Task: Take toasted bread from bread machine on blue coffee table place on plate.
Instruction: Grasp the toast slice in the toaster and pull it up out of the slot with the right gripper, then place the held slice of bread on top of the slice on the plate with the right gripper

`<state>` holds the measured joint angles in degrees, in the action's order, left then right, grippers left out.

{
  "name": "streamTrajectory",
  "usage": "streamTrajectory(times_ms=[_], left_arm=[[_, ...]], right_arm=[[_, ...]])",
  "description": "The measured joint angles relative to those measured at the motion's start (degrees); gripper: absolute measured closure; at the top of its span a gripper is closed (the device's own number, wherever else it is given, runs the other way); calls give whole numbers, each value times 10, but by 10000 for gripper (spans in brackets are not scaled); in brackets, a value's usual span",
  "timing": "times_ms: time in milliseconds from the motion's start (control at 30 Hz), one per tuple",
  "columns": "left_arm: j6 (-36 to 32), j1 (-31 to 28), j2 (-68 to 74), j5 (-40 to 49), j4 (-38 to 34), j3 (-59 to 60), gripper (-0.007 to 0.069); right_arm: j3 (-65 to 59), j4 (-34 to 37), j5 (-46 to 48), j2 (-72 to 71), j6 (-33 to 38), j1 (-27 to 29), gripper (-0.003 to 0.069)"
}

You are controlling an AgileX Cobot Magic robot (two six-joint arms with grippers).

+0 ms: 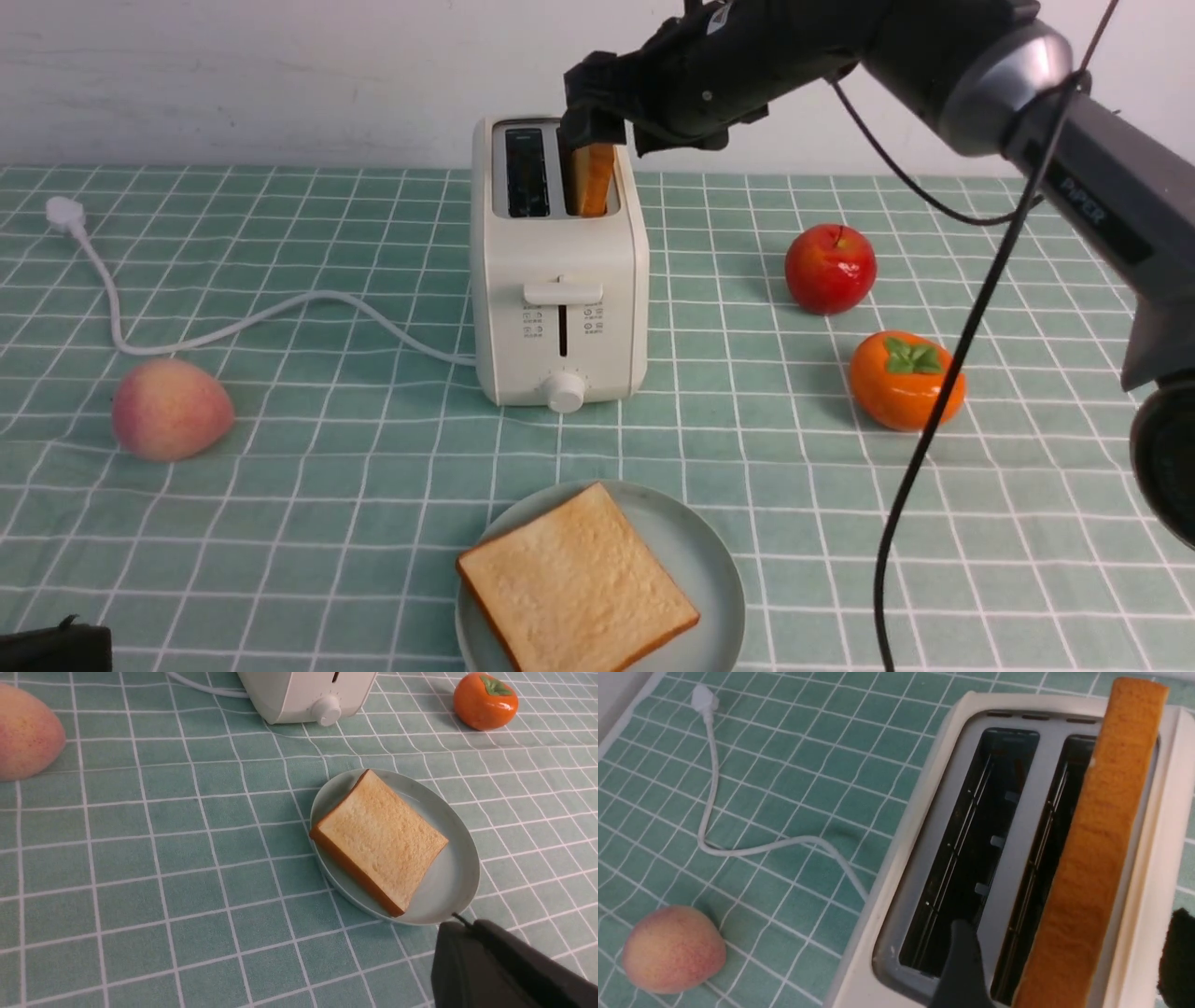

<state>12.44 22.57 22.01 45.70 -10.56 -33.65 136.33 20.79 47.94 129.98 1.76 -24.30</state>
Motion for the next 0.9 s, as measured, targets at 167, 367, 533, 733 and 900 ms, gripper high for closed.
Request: streamTrajectory(times_ms=[167,367,533,733,900], left_arm=[[1,0,0,1,-2,0,638],[1,0,0,12,-2,0,638],[1,0,0,12,2,0,638],[1,0,0,9,21,0,638],[1,0,0,2,23,0,638]], right_arm=[[1,-2,-1,9,0,0,420],[55,-37,73,-10,0,0,571],[102,-65,184,-101,0,0,571],[47,-63,239,-244,2,0,571],[-131,-24,241,-321,31,0,571]])
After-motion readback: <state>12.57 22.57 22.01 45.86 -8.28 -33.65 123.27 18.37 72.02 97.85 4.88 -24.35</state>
